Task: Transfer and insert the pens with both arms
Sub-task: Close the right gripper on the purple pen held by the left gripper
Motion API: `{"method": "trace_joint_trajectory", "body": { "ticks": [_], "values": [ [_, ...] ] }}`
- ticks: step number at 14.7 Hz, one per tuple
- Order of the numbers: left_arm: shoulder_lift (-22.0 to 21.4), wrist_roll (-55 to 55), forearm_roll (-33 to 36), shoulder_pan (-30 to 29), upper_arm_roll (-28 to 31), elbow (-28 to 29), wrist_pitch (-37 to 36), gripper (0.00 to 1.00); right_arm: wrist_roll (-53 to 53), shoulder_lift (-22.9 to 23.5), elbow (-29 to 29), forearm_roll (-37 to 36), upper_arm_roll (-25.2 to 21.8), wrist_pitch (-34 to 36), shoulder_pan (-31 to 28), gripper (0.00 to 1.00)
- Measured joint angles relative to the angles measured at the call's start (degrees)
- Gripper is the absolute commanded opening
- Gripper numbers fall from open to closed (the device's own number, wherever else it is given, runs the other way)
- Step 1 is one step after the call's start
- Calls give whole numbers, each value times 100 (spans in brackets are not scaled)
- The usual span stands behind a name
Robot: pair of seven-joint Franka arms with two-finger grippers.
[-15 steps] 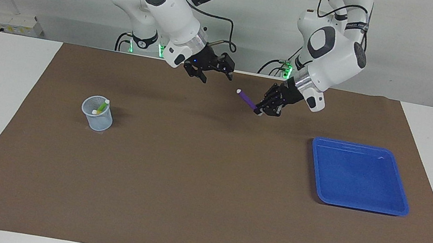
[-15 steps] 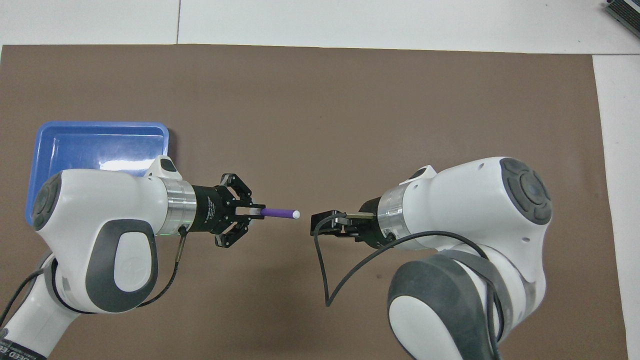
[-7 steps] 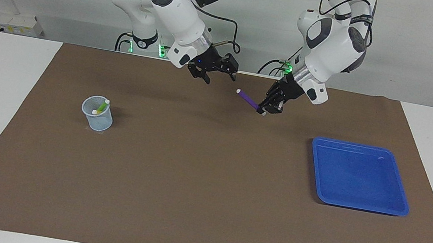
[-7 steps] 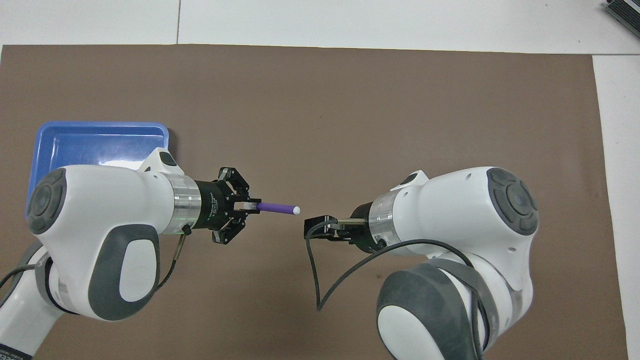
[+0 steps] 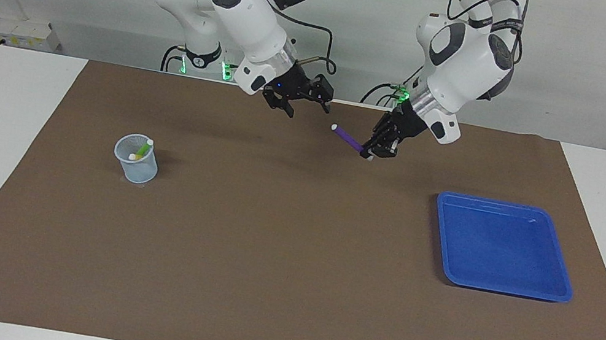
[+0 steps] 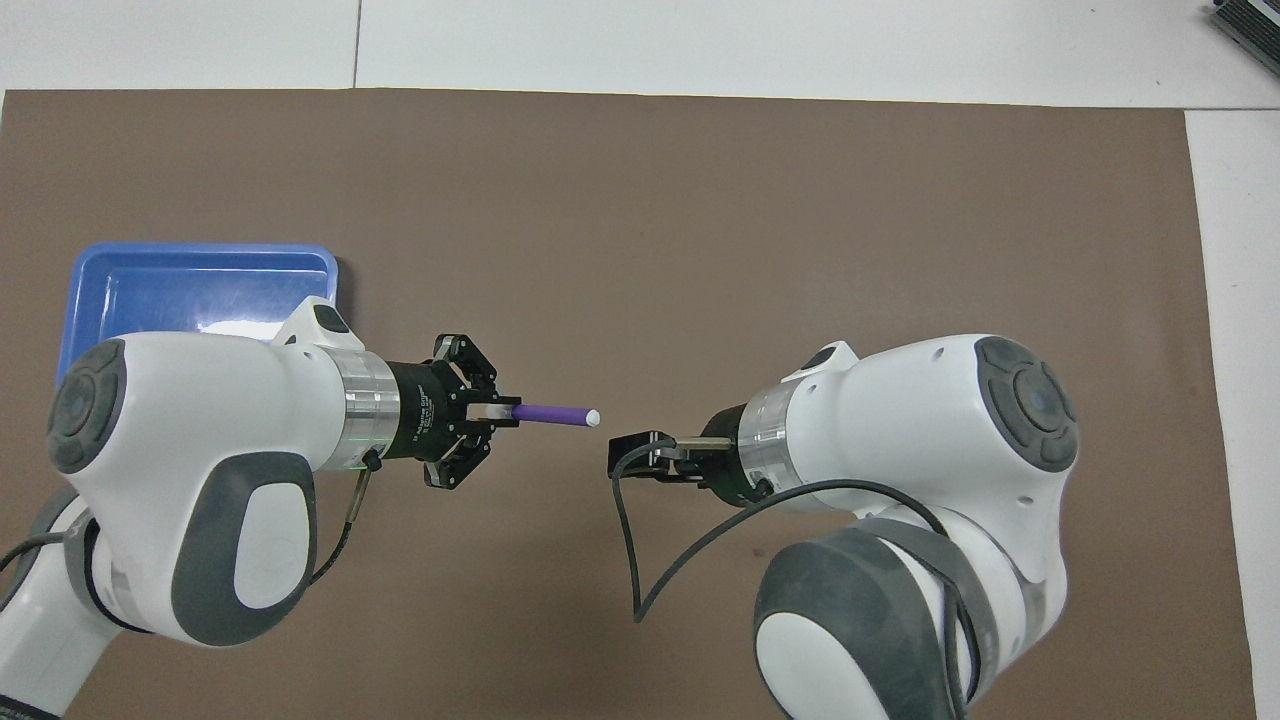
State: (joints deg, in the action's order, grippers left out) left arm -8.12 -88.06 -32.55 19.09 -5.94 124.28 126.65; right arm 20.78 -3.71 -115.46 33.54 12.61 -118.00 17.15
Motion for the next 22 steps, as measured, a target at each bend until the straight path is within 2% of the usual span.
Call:
{"method": "trace_joint_trajectory", "body": {
  "ticks": [13,19,22],
  "values": [
    [-23,-78,4,-16,62,-38,29,0,7,-3,3,61,0,-107,0,100],
    [-28,-78,6,-20,74,-39,29,0,12,-23,108,667,-5,-319,-10,100],
    [-28,-78,7,-23,75,-39,29,0,12,-21,145,1001,-6,-873,2,95]
  ]
}}
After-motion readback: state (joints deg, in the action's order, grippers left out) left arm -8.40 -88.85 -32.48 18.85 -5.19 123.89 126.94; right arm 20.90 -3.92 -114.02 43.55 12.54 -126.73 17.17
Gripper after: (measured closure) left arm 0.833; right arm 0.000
